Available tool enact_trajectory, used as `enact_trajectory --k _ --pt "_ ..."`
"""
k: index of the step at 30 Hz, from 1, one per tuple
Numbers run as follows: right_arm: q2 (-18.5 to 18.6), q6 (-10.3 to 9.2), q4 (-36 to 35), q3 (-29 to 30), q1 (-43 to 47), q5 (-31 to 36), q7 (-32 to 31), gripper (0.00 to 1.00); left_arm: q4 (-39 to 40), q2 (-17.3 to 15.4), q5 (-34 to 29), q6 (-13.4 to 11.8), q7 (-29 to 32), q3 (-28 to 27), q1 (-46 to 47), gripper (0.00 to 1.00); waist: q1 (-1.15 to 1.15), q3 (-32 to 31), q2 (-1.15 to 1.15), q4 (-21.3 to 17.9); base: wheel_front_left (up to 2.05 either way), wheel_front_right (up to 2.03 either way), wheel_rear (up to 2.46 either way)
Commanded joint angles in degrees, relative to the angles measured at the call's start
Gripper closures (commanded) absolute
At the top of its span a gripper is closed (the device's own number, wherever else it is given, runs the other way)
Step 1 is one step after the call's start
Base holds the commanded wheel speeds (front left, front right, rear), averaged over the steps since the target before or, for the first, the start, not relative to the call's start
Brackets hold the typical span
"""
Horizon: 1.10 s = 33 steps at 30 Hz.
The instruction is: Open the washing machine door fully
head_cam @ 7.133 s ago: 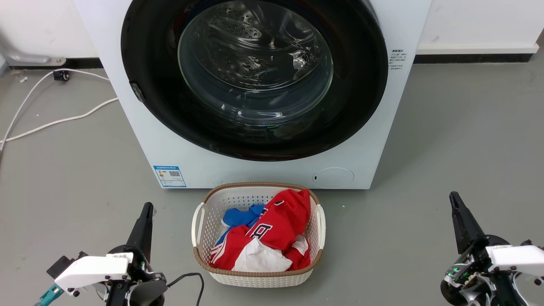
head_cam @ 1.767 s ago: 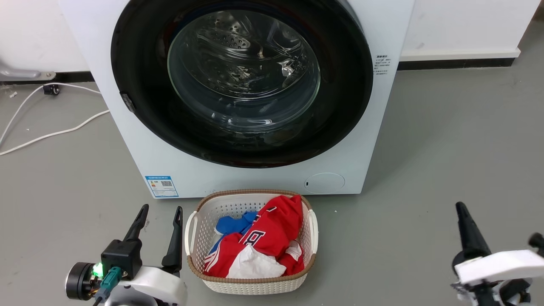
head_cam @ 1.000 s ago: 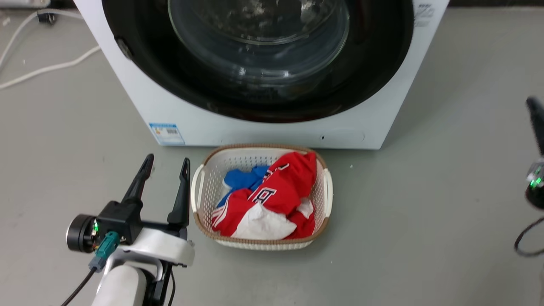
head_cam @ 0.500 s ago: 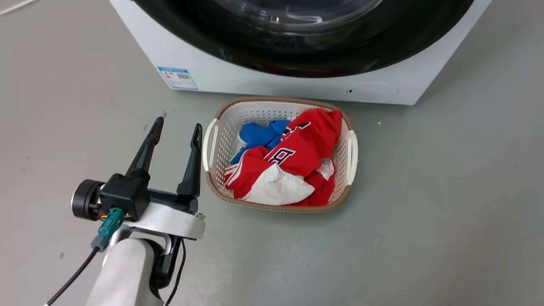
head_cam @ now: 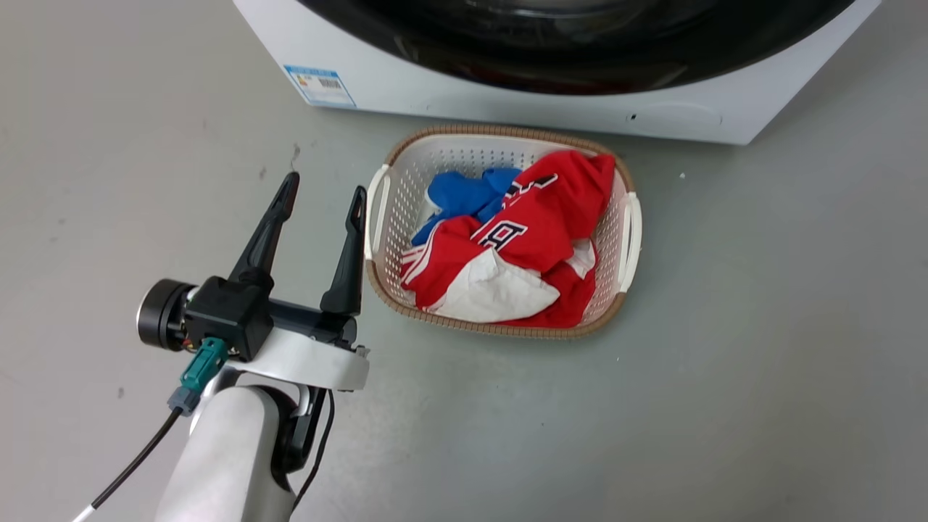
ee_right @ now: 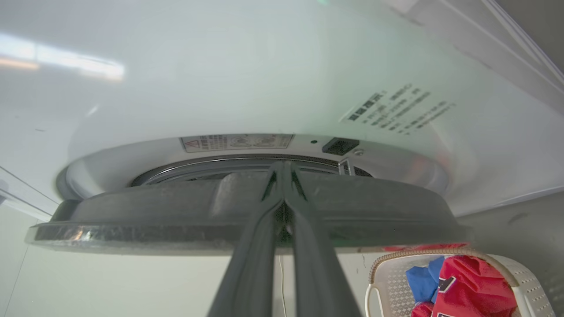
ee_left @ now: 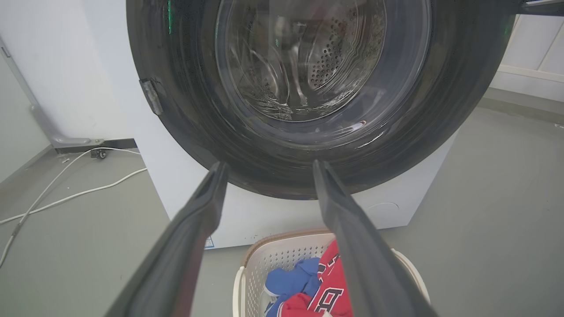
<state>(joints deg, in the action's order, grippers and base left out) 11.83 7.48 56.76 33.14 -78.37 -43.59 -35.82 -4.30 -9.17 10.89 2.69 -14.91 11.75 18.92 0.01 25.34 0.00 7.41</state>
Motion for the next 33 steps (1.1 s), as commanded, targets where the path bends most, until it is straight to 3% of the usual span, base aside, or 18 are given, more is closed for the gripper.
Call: enact_trajectory --k 1,10,23,33 --pt "-0.47 0.02 0.47 0.33 -1.73 0.99 -0.23 1.00 0.44 0.16 -0.34 0.13 -0.40 -0.04 1.26 0.00 -0.01 1.90 0.00 0.19 0.00 0.00 0.00" --pt "-1.43 0.02 0.16 -0.29 -4.23 3.73 -3.81 1.00 0.87 0.84 -0.63 0.58 -0.35 -0.42 2.76 0.00 -0.01 4.49 0.00 -0.16 0.00 0.00 0.00" --pt "-3.62 0.03 -3.60 -2.66 1.15 4.45 -20.18 1.00 -0.26 1.78 -1.05 1.45 -0.35 -1.19 3.03 0.00 -0.01 3.13 0.00 -1.42 0.00 0.00 0.00" --pt "-6.40 0.02 -12.22 -4.73 9.47 5.35 -32.20 1.00 -2.35 2.78 -0.59 2.06 -0.28 -1.53 0.47 0.00 -0.01 -1.94 0.00 -1.86 0.00 0.00 0.00"
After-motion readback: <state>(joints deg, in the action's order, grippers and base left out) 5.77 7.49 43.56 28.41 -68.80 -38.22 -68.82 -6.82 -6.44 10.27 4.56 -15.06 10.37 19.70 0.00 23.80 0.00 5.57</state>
